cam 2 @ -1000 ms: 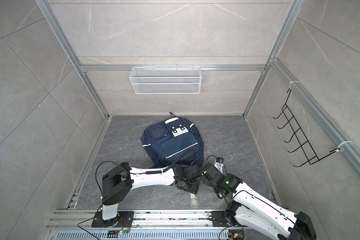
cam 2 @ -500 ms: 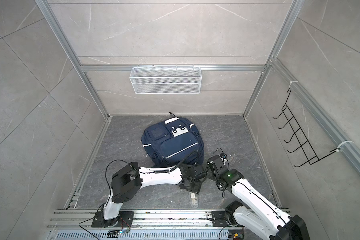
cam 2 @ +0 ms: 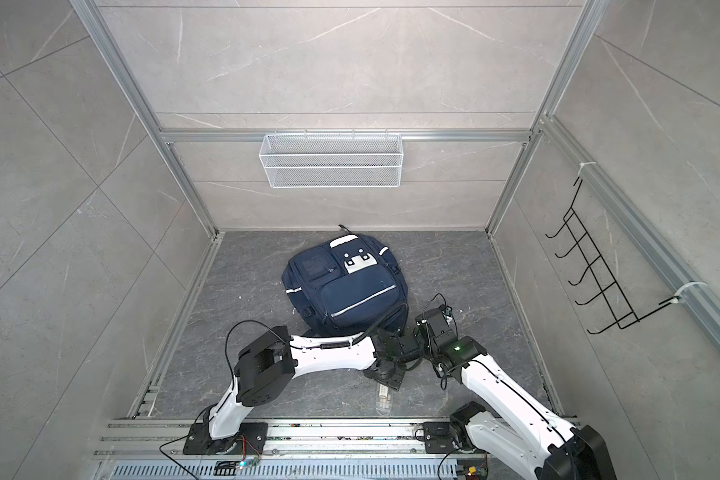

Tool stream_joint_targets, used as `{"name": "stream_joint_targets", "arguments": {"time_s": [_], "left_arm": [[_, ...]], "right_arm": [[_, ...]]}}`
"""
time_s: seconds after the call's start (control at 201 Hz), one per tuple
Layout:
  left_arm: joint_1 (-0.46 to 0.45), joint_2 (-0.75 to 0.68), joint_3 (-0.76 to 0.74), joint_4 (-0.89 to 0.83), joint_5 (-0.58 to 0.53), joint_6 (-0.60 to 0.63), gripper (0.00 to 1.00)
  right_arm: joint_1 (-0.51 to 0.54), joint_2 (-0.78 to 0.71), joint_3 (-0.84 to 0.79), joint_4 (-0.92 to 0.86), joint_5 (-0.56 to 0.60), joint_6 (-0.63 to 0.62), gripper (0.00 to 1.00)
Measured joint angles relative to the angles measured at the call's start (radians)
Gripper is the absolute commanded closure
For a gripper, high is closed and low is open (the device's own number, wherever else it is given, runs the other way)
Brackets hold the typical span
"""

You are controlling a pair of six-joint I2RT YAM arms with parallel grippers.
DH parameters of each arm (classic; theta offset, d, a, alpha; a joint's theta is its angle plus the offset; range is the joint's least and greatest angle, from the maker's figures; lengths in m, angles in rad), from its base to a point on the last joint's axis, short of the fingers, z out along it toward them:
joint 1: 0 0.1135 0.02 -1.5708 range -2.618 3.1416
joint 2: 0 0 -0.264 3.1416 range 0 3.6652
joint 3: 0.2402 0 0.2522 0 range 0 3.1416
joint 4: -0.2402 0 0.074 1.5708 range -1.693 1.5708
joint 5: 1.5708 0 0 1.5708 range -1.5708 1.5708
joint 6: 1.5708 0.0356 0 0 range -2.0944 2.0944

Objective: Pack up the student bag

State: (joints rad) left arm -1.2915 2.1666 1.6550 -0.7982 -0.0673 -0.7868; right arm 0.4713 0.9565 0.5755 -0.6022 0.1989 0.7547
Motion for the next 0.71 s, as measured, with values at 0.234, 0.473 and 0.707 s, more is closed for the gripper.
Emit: {"name": "stream_joint_targets", "arguments": {"time_s": [0.234,0.473,0.707], "left_arm": [[0.0,0.012,0.015,-0.013,-0.032,0.001,0.42],[0.0,0.013,0.015,-0.008,-0.045,-0.01,0.42],[0.003,0.013,0.013,0.002,-0.055,-0.019,0.51]], "right_arm": [[-0.027,0.005,-0.004,0.016,-0.027,-0.012,0.22],[-0.047,0.005,-0.011,0.024,-0.051,-0.017,0.23],[-0.053,0.005,-0.015,0.025,-0.069,-0.022,0.23]]}}
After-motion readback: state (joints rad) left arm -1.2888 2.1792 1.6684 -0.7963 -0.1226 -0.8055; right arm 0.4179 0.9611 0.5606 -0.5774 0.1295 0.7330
